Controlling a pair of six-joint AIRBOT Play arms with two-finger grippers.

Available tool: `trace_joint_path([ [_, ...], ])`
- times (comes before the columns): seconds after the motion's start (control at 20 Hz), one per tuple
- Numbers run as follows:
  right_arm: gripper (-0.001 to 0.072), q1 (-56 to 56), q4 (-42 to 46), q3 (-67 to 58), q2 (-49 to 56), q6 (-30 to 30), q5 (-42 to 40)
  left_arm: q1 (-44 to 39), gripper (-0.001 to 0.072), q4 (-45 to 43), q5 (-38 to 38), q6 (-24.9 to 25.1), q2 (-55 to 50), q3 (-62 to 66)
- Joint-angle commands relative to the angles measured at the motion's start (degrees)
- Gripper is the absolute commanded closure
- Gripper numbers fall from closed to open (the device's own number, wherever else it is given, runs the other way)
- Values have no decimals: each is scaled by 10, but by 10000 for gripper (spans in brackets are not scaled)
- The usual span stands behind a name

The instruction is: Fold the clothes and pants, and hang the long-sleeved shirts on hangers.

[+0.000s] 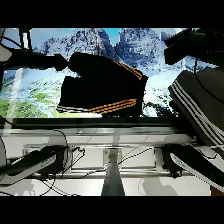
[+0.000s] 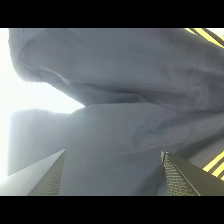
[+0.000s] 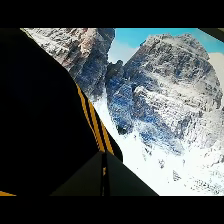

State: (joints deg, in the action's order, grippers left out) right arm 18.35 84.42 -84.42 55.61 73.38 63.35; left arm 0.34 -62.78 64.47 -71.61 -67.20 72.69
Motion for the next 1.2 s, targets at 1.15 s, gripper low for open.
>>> trace_joint_path([
  [1.15, 678, -346, -254, 325, 44, -55, 201, 0, 7, 0, 0, 0, 0, 0],
])
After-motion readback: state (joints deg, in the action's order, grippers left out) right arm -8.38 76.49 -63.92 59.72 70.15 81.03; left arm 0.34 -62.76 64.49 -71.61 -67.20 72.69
